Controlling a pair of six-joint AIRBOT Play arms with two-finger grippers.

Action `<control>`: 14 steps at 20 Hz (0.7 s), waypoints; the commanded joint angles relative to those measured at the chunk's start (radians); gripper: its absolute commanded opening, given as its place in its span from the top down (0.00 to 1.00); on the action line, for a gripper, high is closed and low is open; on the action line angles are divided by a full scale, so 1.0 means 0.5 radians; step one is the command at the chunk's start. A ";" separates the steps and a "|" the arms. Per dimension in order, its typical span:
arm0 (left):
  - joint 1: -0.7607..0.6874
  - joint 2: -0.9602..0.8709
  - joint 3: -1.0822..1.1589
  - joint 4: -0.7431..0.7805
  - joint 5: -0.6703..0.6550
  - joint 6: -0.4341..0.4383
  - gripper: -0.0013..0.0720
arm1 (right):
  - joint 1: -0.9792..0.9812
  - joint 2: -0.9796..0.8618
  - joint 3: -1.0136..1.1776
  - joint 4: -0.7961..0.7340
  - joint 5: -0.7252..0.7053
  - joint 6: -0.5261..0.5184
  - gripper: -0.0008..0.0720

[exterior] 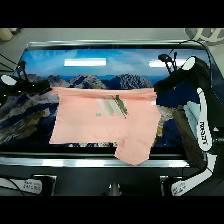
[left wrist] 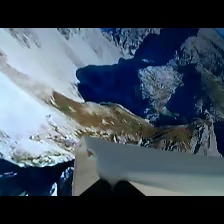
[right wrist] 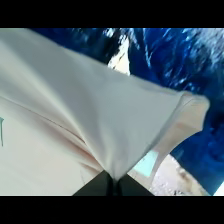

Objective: Fold the shirts.

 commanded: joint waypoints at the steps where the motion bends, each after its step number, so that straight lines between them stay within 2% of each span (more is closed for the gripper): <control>1: 0.007 -0.034 0.021 0.156 -0.336 0.008 0.95 | 0.001 0.002 -0.058 -0.016 0.330 0.093 0.96; 4: 0.007 -0.064 0.005 0.262 -0.539 0.008 0.95 | 0.002 0.002 -0.198 -0.034 0.385 0.111 0.96; 10: 0.007 -0.080 -0.076 0.262 -0.610 0.008 0.95 | 0.002 0.031 -0.360 -0.033 0.415 0.138 0.96; 14: -0.003 -0.146 -0.076 0.262 -0.764 0.008 0.95 | 0.002 0.031 -0.506 -0.026 0.375 0.151 0.96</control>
